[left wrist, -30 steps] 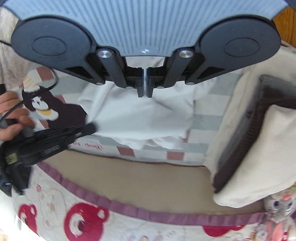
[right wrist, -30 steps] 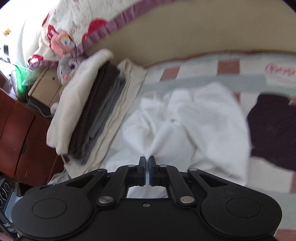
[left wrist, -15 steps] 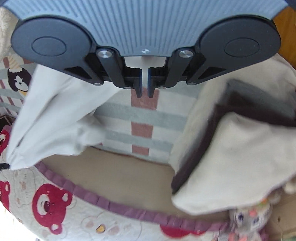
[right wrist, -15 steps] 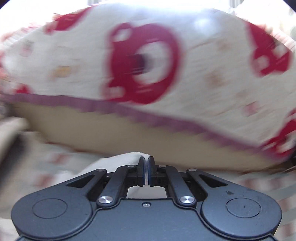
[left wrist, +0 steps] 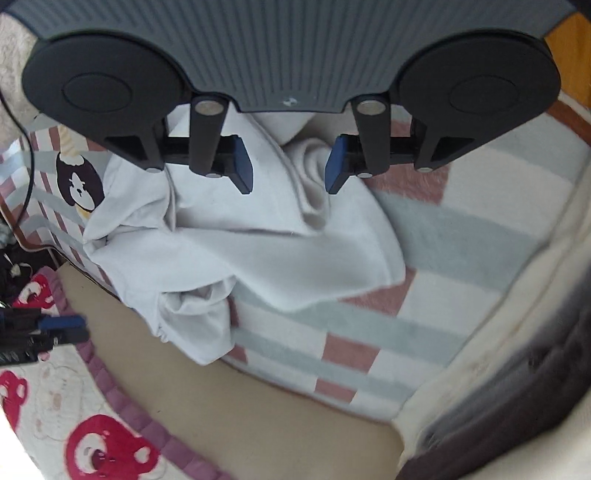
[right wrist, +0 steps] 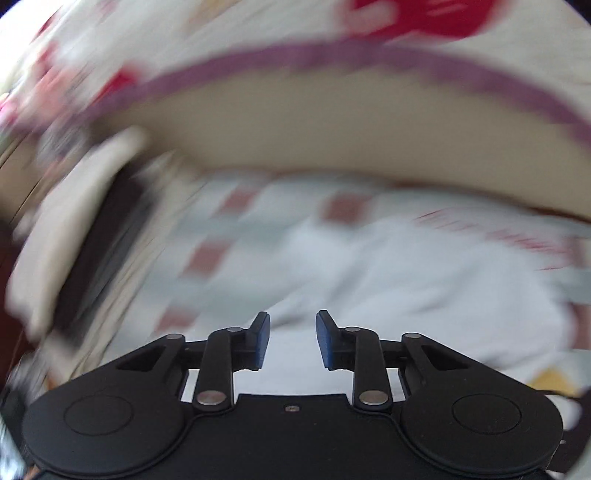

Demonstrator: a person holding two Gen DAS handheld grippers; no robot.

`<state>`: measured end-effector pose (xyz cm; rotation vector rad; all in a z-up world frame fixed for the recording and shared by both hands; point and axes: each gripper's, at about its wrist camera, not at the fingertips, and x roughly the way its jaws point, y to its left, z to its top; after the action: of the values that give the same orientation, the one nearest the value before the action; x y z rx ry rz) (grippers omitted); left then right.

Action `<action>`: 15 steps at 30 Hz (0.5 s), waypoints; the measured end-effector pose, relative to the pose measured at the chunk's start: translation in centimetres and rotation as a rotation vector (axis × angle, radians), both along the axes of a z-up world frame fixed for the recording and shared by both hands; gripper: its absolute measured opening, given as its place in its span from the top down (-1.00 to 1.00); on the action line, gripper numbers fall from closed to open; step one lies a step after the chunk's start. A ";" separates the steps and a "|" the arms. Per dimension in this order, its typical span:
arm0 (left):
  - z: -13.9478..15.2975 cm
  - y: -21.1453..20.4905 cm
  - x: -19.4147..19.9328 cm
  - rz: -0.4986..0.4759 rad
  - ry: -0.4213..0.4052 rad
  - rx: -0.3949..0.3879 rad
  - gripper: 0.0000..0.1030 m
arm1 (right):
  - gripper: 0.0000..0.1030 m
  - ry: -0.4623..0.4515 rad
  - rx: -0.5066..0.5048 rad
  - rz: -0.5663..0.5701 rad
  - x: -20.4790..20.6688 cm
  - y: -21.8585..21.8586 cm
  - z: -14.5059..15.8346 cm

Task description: Fold clothes

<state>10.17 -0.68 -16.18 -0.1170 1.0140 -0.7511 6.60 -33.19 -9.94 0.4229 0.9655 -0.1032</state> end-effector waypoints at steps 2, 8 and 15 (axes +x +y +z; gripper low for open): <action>-0.3 0.6 -0.3 0.018 0.004 0.006 0.18 | 0.24 0.042 0.012 0.108 1.1 3.7 -2.3; -0.7 2.6 -0.4 0.061 0.060 -0.007 0.18 | 0.10 0.197 -0.166 0.279 2.0 9.3 -7.7; 0.2 -0.1 -1.1 0.010 0.074 -0.019 0.17 | -0.29 0.221 -0.242 0.195 -0.9 2.3 -8.0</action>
<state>9.10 -0.80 -15.97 -0.1666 1.0759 -0.7520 5.66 -30.85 -17.90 0.0939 1.1907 -0.0894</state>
